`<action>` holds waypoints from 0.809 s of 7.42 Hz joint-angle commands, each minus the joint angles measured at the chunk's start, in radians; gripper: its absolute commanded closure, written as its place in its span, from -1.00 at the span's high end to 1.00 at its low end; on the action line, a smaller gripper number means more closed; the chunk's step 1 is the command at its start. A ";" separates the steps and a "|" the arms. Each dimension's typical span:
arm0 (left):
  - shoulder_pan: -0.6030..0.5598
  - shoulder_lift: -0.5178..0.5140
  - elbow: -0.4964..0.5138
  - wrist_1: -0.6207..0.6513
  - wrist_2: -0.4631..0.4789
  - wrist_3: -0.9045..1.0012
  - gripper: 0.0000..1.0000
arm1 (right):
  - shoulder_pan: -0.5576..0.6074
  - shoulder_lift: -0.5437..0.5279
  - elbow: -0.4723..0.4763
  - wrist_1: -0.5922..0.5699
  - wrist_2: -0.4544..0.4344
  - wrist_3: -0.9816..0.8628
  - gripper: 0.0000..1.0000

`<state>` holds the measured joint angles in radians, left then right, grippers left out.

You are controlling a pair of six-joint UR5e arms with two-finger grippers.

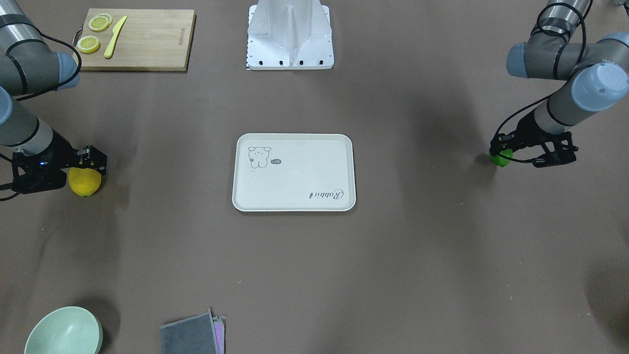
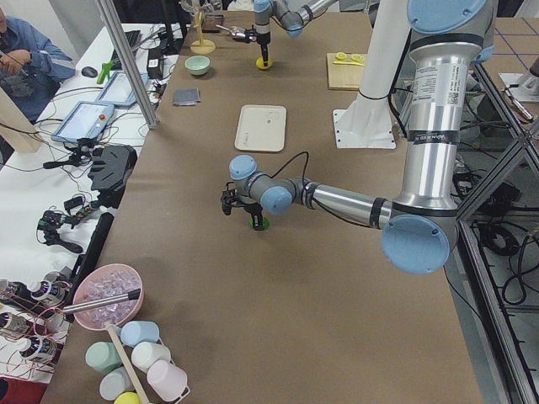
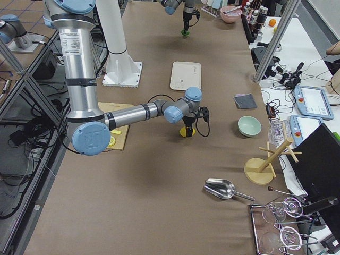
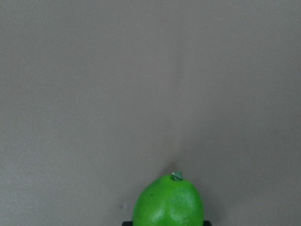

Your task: Place all lemons on tray

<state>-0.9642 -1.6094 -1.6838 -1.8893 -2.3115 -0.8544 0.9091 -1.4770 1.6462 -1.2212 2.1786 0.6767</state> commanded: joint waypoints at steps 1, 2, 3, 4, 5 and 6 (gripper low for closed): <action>-0.097 0.002 -0.098 0.123 -0.113 0.062 -1.00 | -0.006 0.001 -0.012 -0.001 -0.003 0.003 0.97; -0.126 -0.007 -0.194 0.338 -0.117 0.181 -1.00 | -0.006 0.003 -0.006 -0.001 -0.002 0.003 0.13; -0.181 -0.067 -0.255 0.557 -0.111 0.303 -1.00 | -0.004 0.003 0.004 -0.001 -0.002 0.009 -0.77; -0.223 -0.152 -0.261 0.710 -0.109 0.375 -1.00 | -0.003 0.007 0.015 -0.001 -0.003 0.012 -1.00; -0.258 -0.224 -0.264 0.831 -0.108 0.434 -1.00 | 0.000 0.013 0.039 -0.015 0.001 0.018 -1.00; -0.266 -0.287 -0.263 0.919 -0.106 0.457 -1.00 | 0.010 0.021 0.059 -0.017 0.010 0.038 -1.00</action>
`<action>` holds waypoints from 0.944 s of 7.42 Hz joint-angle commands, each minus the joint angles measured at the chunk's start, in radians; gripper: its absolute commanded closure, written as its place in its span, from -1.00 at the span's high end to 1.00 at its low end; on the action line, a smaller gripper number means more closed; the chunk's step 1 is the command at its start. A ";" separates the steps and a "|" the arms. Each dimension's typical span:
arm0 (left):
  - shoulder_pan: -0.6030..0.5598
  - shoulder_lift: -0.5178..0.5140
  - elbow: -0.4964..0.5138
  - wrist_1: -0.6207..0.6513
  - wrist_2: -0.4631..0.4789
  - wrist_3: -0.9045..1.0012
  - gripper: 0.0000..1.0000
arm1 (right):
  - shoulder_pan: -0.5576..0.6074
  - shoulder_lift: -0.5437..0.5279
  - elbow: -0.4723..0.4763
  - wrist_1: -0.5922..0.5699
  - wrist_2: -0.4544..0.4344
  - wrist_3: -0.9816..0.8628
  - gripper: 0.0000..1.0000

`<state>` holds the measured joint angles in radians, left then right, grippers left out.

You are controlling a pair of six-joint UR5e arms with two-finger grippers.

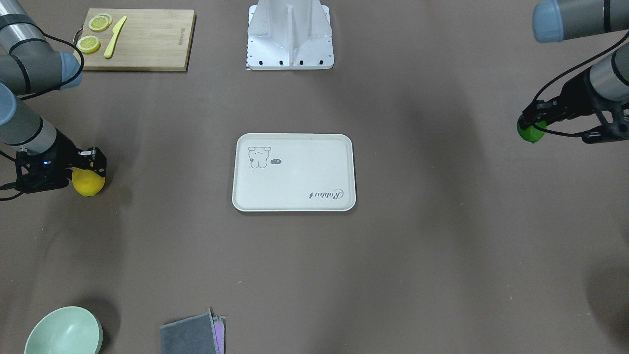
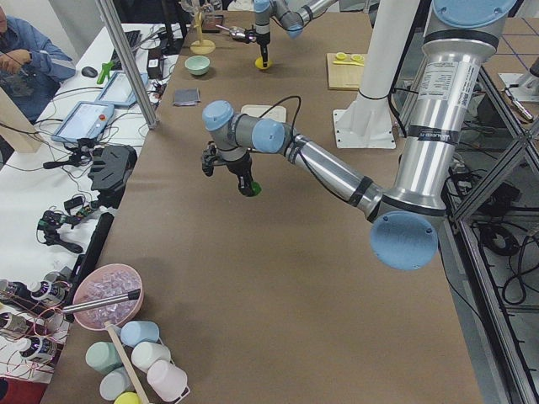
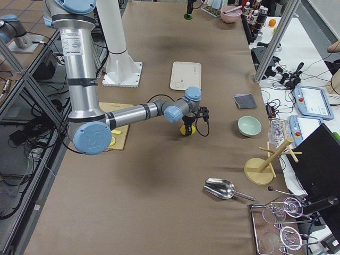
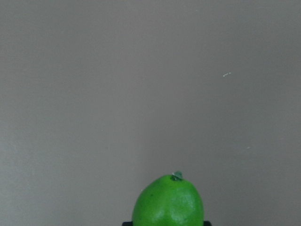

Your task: Place all lemons on tray

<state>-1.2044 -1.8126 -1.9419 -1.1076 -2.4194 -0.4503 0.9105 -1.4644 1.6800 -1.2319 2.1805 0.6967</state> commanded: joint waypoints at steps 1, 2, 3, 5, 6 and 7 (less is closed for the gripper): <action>-0.032 -0.149 -0.006 0.206 0.003 0.053 -1.00 | 0.013 0.050 0.044 -0.006 0.010 0.071 -1.00; -0.030 -0.209 -0.002 0.268 0.003 0.052 -1.00 | 0.004 0.103 0.046 -0.004 0.009 0.122 -1.00; -0.023 -0.262 0.010 0.296 0.009 0.033 -1.00 | -0.052 0.192 0.037 -0.004 -0.004 0.233 -1.00; 0.037 -0.324 0.018 0.293 0.036 -0.075 -1.00 | -0.197 0.355 0.005 -0.006 -0.129 0.378 -1.00; 0.078 -0.352 0.027 0.285 0.036 -0.138 -1.00 | -0.261 0.419 -0.028 -0.006 -0.166 0.435 -1.00; 0.123 -0.373 0.035 0.281 0.036 -0.195 -1.00 | -0.325 0.499 -0.093 -0.004 -0.210 0.496 -1.00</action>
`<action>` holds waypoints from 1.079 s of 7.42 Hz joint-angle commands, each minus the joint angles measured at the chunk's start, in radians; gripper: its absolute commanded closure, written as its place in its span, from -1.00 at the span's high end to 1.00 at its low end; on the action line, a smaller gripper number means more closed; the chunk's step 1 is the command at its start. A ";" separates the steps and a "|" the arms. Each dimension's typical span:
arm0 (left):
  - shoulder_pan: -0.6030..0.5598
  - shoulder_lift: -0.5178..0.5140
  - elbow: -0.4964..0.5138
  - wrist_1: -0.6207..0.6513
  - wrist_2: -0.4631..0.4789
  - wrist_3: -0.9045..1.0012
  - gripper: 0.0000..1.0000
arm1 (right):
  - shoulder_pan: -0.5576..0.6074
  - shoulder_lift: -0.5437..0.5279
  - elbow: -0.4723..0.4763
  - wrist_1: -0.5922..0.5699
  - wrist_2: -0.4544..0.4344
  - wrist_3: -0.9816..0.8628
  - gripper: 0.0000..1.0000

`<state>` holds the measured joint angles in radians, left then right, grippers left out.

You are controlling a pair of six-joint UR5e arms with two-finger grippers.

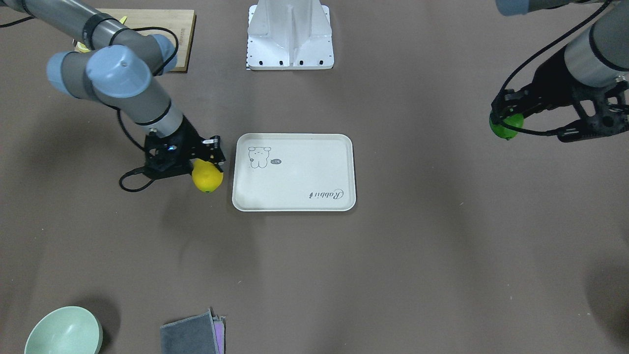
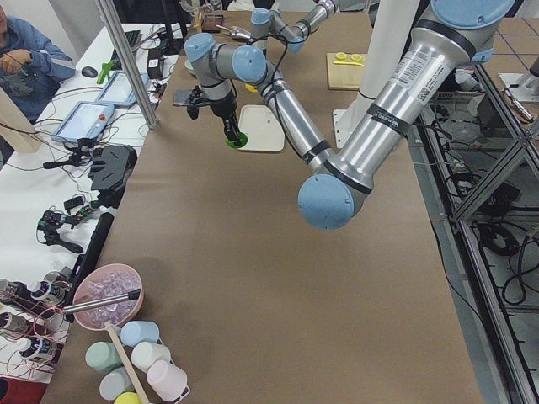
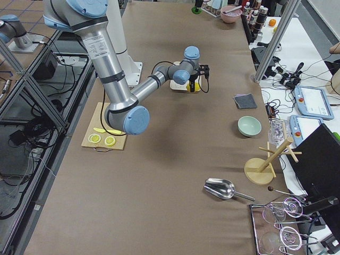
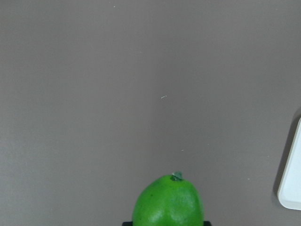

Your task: Place all lemons on tray

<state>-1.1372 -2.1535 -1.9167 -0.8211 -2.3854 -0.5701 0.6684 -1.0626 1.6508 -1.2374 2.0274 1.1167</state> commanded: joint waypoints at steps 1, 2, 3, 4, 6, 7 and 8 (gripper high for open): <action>0.107 -0.040 0.011 -0.047 0.018 -0.138 -1.00 | -0.126 0.152 -0.132 0.001 -0.087 0.092 -1.00; 0.156 -0.042 0.019 -0.128 0.061 -0.245 -1.00 | -0.142 0.167 -0.155 0.003 -0.099 0.094 -1.00; 0.198 -0.046 0.031 -0.176 0.066 -0.320 -1.00 | -0.144 0.164 -0.154 0.009 -0.099 0.094 -1.00; 0.232 -0.063 0.034 -0.191 0.066 -0.373 -1.00 | -0.142 0.164 -0.155 0.004 -0.099 0.094 -1.00; 0.286 -0.094 0.077 -0.255 0.098 -0.469 -1.00 | -0.144 0.158 -0.154 0.001 -0.111 0.095 1.00; 0.322 -0.094 0.084 -0.295 0.124 -0.528 -1.00 | -0.124 0.150 -0.145 0.000 -0.107 0.095 1.00; 0.338 -0.107 0.108 -0.325 0.124 -0.562 -1.00 | -0.068 0.115 -0.111 -0.002 -0.078 0.092 1.00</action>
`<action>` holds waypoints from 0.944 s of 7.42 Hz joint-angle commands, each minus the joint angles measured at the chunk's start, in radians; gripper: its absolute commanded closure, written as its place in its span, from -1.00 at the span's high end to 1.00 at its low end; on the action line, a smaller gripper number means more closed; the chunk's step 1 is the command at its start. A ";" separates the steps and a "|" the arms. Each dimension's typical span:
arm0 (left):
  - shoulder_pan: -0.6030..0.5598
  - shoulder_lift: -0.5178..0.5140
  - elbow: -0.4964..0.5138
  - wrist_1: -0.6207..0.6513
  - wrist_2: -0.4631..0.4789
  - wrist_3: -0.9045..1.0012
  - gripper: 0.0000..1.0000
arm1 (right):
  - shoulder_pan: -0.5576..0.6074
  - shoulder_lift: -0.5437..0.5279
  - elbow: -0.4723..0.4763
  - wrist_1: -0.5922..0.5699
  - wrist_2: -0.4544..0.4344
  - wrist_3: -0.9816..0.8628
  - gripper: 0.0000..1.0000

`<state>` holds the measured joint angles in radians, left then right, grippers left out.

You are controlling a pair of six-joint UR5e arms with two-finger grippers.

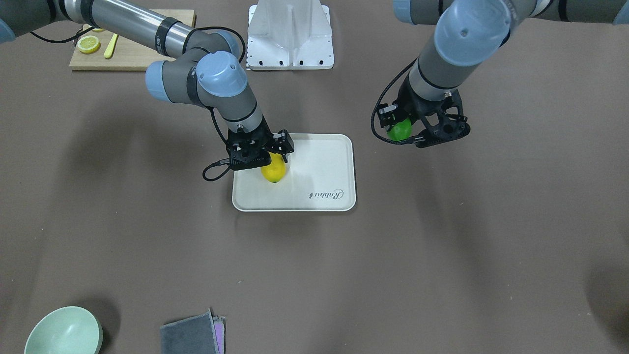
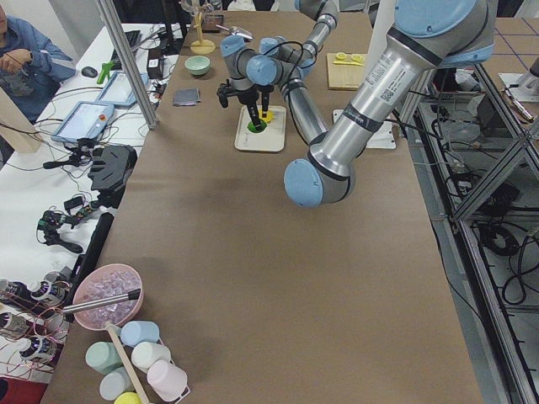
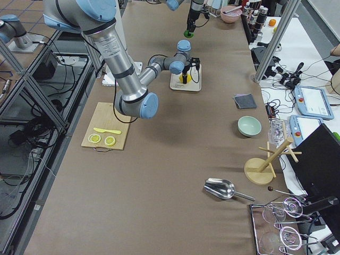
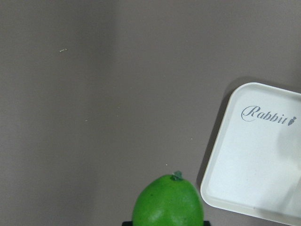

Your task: Place all lemons on tray

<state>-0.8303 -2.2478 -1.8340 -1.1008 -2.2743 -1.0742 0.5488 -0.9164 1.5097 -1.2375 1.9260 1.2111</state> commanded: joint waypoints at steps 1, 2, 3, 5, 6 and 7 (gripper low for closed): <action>0.054 -0.027 0.065 -0.097 0.013 -0.111 -1.00 | 0.113 -0.115 0.109 -0.002 0.066 -0.010 1.00; 0.084 -0.051 0.126 -0.175 0.042 -0.166 -1.00 | 0.176 -0.209 0.191 -0.002 0.103 -0.018 1.00; 0.129 -0.077 0.192 -0.239 0.082 -0.209 -1.00 | 0.218 -0.269 0.239 -0.002 0.111 -0.030 1.00; 0.189 -0.122 0.315 -0.353 0.139 -0.295 -1.00 | 0.313 -0.399 0.274 -0.002 0.145 -0.215 1.00; 0.197 -0.134 0.343 -0.372 0.145 -0.309 -1.00 | 0.371 -0.462 0.285 -0.002 0.162 -0.292 1.00; 0.215 -0.138 0.349 -0.373 0.163 -0.314 -0.86 | 0.428 -0.520 0.297 -0.002 0.175 -0.370 1.00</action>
<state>-0.6381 -2.3742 -1.5115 -1.4546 -2.1328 -1.3713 0.9025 -1.3567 1.7897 -1.2395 2.0809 0.9461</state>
